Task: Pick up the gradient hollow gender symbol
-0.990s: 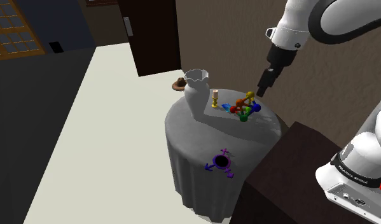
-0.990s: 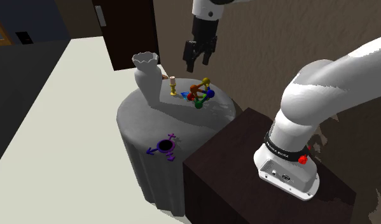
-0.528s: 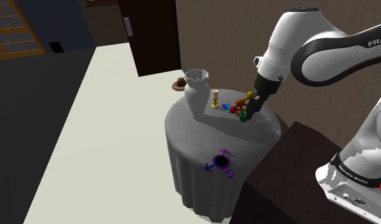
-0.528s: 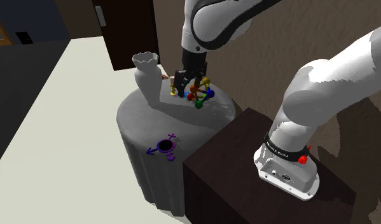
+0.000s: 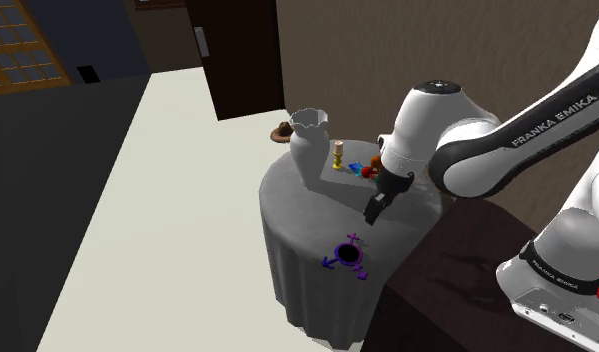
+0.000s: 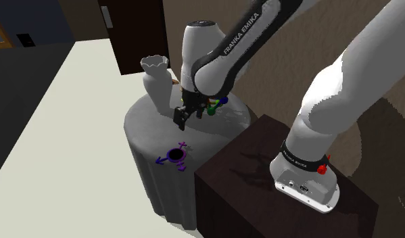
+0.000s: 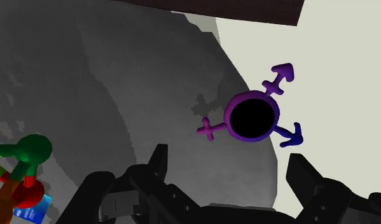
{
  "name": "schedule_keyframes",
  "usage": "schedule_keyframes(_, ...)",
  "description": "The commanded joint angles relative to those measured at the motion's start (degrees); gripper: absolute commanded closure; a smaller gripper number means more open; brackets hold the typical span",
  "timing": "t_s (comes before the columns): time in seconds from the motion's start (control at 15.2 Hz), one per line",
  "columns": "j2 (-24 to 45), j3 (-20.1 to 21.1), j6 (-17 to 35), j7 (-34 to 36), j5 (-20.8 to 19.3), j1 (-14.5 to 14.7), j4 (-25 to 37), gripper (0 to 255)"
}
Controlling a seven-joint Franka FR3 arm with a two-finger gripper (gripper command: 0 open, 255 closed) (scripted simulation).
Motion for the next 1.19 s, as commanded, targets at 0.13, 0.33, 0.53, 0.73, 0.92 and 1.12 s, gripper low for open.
schedule_keyframes(0.13,11.4,6.0,10.6,8.9,-6.8,-3.7,0.9,0)
schedule_keyframes(0.33,21.4,7.8,16.7,28.7,-30.2,-8.5,3.5,0)
schedule_keyframes(0.53,30.8,-5.0,19.3,50.8,-55.3,1.5,8.9,0)
schedule_keyframes(0.73,34.0,-12.4,21.5,55.8,-61.0,7.9,10.4,0)
schedule_keyframes(0.92,37.3,-18.4,23.7,61.1,-66.7,13.1,12.2,0)
schedule_keyframes(1.12,39.0,-21.5,25.0,63.7,-69.2,16.0,13.1,0)
